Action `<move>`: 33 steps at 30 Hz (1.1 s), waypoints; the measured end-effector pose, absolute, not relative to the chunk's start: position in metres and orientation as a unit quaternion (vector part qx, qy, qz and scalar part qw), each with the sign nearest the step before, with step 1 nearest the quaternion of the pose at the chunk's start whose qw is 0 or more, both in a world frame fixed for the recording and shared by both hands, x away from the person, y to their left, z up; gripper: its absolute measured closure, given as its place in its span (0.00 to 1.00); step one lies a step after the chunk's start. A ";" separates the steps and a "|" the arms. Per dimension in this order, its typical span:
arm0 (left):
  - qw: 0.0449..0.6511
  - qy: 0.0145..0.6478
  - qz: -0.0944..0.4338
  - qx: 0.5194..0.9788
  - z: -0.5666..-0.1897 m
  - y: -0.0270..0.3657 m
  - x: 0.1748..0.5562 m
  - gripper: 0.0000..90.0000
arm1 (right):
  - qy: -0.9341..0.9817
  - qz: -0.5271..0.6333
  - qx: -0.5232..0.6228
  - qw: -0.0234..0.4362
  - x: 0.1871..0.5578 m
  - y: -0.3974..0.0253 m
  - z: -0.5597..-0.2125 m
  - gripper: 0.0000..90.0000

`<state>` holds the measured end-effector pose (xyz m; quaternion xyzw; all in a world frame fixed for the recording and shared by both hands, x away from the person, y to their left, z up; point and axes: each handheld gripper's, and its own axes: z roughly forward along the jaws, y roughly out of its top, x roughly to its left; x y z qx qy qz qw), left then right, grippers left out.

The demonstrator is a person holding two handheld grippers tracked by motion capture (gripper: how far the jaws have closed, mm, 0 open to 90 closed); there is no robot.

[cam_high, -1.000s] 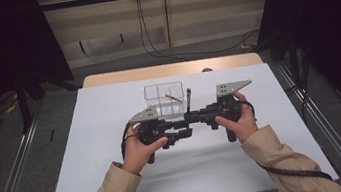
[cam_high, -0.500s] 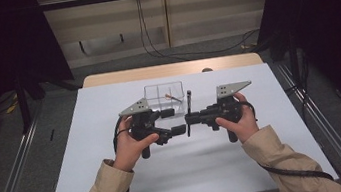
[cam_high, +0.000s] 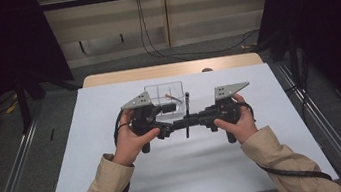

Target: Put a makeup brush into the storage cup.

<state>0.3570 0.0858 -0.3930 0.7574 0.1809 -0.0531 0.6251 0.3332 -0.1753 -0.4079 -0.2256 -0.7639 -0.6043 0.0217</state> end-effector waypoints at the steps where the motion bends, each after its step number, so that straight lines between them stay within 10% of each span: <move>1: 0.627 0.181 -0.053 0.755 -0.392 0.085 0.357 0.22 | -0.764 -0.604 -0.226 0.021 0.333 -0.175 -0.408 0.94; 20: 0.637 0.164 -0.065 0.751 -0.388 0.078 0.360 0.78 | -0.770 -0.599 -0.220 0.021 0.332 -0.171 -0.408 0.94; 33: 0.638 0.155 -0.060 0.752 -0.387 0.074 0.356 0.93 | -0.766 -0.603 -0.224 0.019 0.330 -0.174 -0.409 0.94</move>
